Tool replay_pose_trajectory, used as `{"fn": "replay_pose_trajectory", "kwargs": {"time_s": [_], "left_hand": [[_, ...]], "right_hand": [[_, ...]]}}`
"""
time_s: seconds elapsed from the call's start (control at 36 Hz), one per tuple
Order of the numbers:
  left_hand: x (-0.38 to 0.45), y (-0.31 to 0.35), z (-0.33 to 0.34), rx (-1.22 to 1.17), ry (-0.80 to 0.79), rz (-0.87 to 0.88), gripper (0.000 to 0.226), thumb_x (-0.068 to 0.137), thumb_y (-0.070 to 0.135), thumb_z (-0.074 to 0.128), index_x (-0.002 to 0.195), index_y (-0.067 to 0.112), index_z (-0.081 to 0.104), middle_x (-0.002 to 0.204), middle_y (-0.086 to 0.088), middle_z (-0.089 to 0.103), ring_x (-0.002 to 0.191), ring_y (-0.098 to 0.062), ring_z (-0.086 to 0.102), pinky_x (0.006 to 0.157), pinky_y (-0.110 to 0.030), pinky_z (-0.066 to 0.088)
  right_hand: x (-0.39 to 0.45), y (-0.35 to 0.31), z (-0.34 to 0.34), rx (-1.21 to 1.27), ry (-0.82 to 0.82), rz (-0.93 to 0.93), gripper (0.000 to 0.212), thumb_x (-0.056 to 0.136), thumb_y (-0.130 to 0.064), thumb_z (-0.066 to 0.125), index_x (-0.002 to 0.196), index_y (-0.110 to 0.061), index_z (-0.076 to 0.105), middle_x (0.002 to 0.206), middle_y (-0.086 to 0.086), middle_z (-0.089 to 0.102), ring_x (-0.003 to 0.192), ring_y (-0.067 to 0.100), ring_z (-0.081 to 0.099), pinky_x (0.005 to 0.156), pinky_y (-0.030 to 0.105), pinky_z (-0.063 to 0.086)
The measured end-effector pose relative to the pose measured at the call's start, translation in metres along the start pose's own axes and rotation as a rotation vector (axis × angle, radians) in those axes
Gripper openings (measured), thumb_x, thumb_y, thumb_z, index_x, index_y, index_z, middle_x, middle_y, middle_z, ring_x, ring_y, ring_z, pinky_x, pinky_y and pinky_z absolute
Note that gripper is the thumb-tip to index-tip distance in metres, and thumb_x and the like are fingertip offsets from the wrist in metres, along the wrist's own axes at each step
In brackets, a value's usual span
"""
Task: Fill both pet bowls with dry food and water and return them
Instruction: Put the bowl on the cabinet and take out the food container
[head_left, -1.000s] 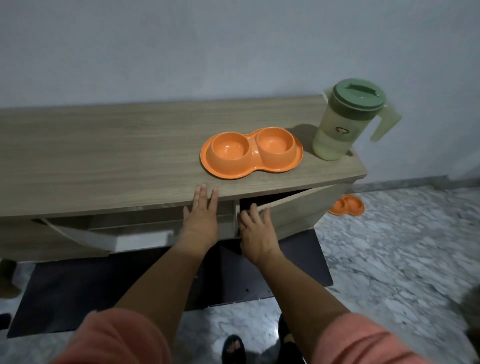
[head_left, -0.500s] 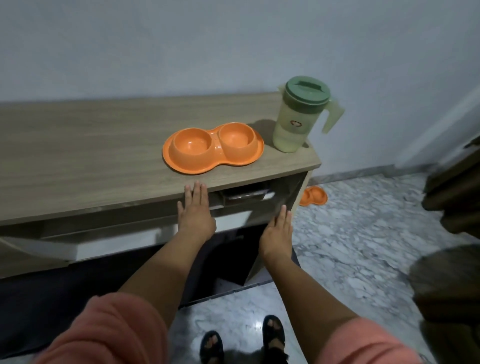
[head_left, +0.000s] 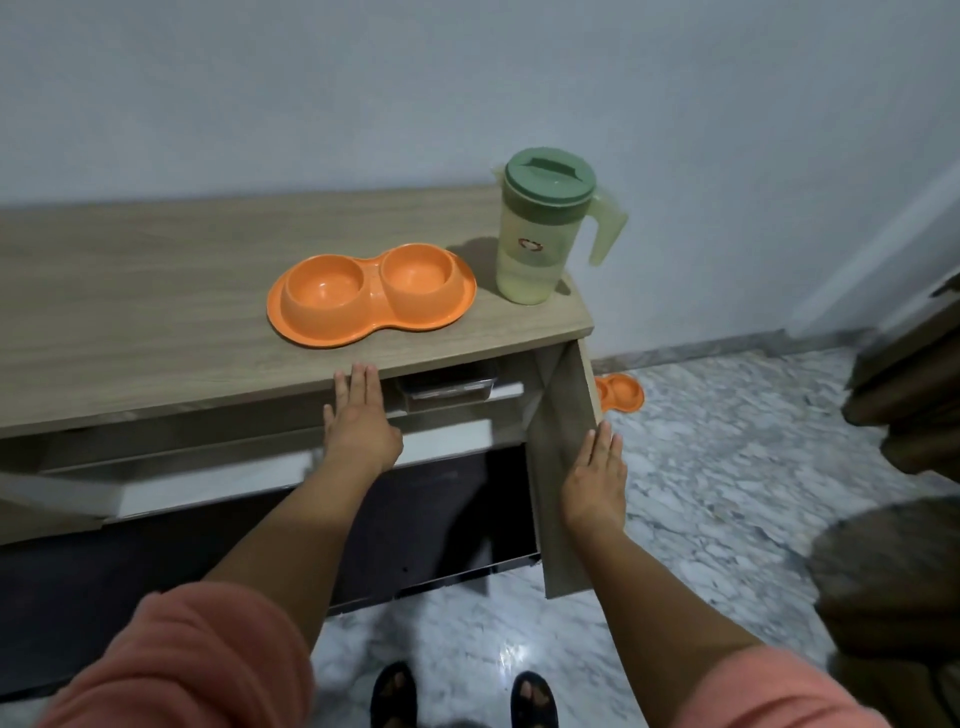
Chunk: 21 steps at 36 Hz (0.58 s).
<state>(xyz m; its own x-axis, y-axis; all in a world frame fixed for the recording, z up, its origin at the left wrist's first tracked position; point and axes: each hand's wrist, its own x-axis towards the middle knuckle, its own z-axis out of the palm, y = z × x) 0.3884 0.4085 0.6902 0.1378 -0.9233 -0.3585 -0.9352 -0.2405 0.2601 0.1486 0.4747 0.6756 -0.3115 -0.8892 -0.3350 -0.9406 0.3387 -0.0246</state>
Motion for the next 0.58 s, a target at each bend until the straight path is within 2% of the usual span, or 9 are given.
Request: {"fn": "replay_pose_trajectory", "kwargs": {"time_s": [0.17, 0.33, 0.42, 0.53, 0.58], "left_hand": [[0.001, 0.009, 0.0, 0.037, 0.012, -0.064, 0.085, 0.096, 0.019, 0.048, 0.154, 0.014, -0.013, 0.16, -0.001, -0.021, 0.149, -0.022, -0.018, 0.121, -0.046, 0.004], [-0.005, 0.019, 0.002, 0.046, 0.049, -0.11, 0.086, 0.095, 0.022, 0.052, 0.155, 0.015, -0.009, 0.162, -0.001, -0.017, 0.149, -0.022, -0.016, 0.121, -0.047, 0.005], [-0.013, 0.028, 0.01, -0.004, 0.076, -0.134, 0.084, 0.094, 0.021, 0.052, 0.155, 0.015, -0.006, 0.162, 0.0, -0.015, 0.149, -0.023, -0.014, 0.121, -0.047, 0.006], [-0.024, 0.038, 0.022, -0.055, 0.072, -0.145, 0.081, 0.095, 0.022, 0.05, 0.155, 0.014, -0.003, 0.163, -0.001, -0.012, 0.15, -0.023, -0.013, 0.121, -0.045, 0.006], [-0.027, 0.04, 0.026, -0.072, 0.072, -0.139, 0.081, 0.095, 0.024, 0.051, 0.155, 0.014, -0.002, 0.163, -0.001, -0.011, 0.15, -0.022, -0.012, 0.121, -0.045, 0.006]], "right_hand": [[0.013, 0.04, 0.0, -0.059, 0.014, -0.077, 0.066, 0.094, 0.008, 0.022, 0.149, -0.001, -0.014, 0.156, 0.013, -0.025, 0.146, 0.03, -0.02, 0.121, 0.041, -0.001], [0.026, 0.071, -0.005, -0.057, 0.007, -0.155, 0.069, 0.093, 0.005, 0.027, 0.15, -0.003, -0.012, 0.157, 0.012, -0.024, 0.146, 0.029, -0.019, 0.12, 0.04, -0.001], [0.031, 0.079, -0.008, -0.034, -0.006, -0.165, 0.07, 0.094, -0.002, 0.032, 0.15, -0.002, -0.01, 0.158, 0.013, -0.021, 0.147, 0.029, -0.018, 0.121, 0.04, -0.002], [0.029, 0.074, -0.016, 0.019, 0.043, -0.18, 0.077, 0.097, -0.03, 0.042, 0.151, -0.001, -0.005, 0.16, 0.014, -0.013, 0.148, 0.029, -0.013, 0.12, 0.039, -0.002], [0.027, 0.066, -0.019, 0.063, 0.083, -0.221, 0.079, 0.096, -0.035, 0.042, 0.152, -0.001, -0.002, 0.16, 0.014, -0.009, 0.148, 0.027, -0.011, 0.12, 0.037, -0.002]]}}
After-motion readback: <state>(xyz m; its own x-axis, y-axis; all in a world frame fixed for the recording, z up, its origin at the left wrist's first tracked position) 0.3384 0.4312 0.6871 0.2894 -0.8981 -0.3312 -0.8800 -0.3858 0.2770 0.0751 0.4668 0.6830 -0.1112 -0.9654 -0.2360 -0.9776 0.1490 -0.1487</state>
